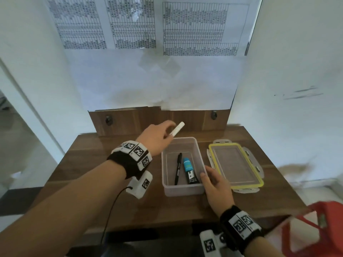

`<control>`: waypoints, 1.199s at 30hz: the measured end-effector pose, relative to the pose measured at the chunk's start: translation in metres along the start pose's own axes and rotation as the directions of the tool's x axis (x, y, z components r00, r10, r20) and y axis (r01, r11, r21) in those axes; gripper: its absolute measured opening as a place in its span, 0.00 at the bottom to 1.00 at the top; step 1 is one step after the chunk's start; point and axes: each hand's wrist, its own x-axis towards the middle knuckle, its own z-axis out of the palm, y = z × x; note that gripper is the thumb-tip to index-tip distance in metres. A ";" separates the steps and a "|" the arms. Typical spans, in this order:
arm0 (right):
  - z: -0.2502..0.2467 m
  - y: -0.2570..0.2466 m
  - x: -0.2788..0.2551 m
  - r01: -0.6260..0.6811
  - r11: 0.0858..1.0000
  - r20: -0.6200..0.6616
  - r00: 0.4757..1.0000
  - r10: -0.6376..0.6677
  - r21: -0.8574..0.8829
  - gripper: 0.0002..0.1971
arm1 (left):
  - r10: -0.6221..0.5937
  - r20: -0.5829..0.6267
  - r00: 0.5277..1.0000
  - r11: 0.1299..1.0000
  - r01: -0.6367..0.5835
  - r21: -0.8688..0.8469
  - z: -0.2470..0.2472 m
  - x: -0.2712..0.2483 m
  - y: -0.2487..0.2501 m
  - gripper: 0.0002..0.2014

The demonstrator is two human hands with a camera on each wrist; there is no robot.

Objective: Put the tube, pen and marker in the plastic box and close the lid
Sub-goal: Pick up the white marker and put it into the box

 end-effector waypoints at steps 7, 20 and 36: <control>-0.001 -0.003 -0.003 0.031 1.000 -0.009 0.999 -0.031 -0.003 0.12 | 0.008 0.279 0.960 0.823 -0.165 0.544 0.028 -0.012 0.049 0.14; -0.001 0.005 0.001 0.050 0.999 0.007 0.999 -0.050 -0.018 0.14 | -0.070 0.414 0.908 0.697 -0.252 0.671 0.050 -0.007 0.032 0.12; -0.016 -0.010 0.003 0.039 0.982 0.053 0.998 -0.029 -0.186 0.15 | -0.014 -0.059 0.998 0.998 0.018 0.067 0.044 -0.049 -0.015 0.29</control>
